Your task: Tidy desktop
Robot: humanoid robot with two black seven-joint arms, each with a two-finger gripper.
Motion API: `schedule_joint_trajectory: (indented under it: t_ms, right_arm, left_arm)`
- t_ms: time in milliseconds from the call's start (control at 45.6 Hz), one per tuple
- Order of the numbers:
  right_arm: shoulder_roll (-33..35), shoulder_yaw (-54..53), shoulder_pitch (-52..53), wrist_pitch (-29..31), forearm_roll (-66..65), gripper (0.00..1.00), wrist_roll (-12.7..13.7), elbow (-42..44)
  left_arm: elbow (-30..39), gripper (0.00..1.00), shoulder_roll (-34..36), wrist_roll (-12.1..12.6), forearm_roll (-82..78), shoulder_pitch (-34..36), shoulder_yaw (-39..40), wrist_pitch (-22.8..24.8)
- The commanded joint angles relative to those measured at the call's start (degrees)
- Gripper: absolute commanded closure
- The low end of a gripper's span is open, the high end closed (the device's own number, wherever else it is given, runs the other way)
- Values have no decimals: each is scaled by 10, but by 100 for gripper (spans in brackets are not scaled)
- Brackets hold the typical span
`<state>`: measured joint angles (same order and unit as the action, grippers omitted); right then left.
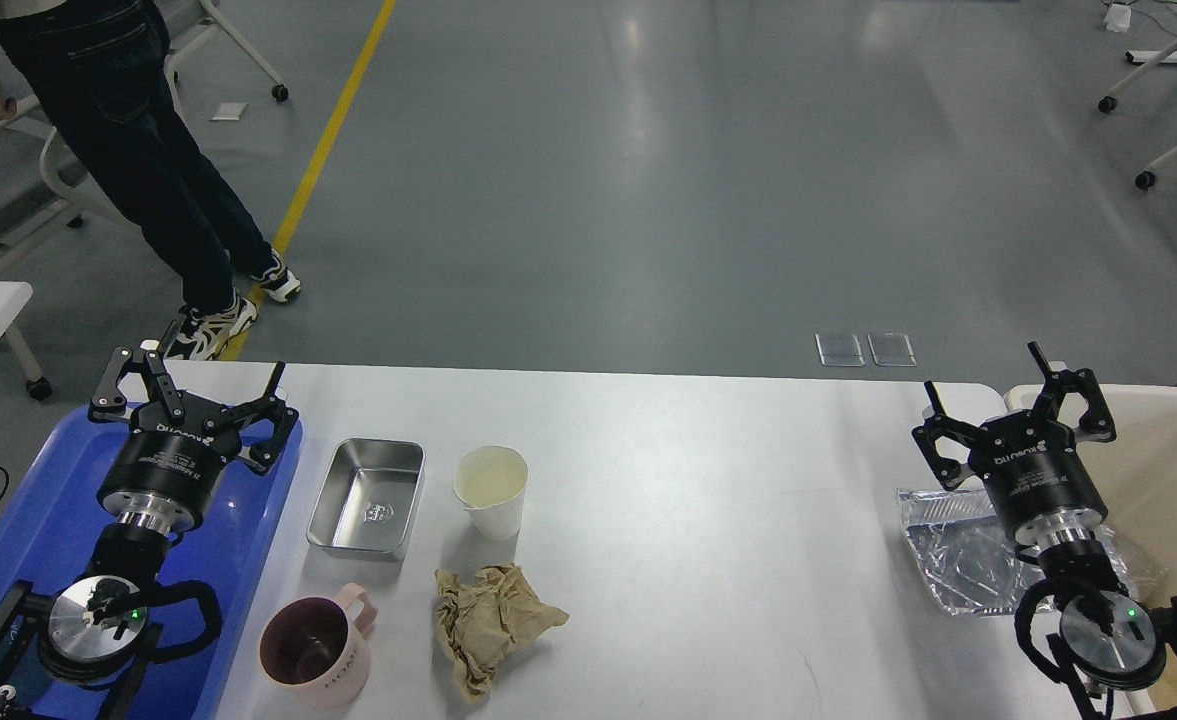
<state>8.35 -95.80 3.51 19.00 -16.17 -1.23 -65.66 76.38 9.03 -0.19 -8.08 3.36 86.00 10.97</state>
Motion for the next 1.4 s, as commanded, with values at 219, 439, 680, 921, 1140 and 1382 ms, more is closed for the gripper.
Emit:
schedule_joint_trajectory:
  t_ms: [219, 439, 680, 921, 1140, 1382]
  right_arm:
    - [0, 0, 1, 1, 0, 0, 0, 0]
    - [1, 0, 1, 1, 0, 0, 0, 0]
    - [0, 0, 1, 1, 0, 0, 0, 0]
    - [0, 0, 1, 1, 0, 0, 0, 1]
    - [0, 1, 0, 1, 0, 0, 0, 1]
    - [0, 2, -1, 1, 0, 0, 0, 1]
  left_arm:
    - [-1, 3, 29, 2, -13, 8, -10, 38]
    - [-3, 3, 68, 39, -53, 10, -27, 64]
    - [11, 3, 110, 39, -103, 5, -39, 56]
    - [57, 3, 232, 52, -166, 7, -104, 30]
    - [102, 4, 337, 52, -297, 9, -151, -17]
    - [135, 4, 456, 51, -333, 9, -237, -30]
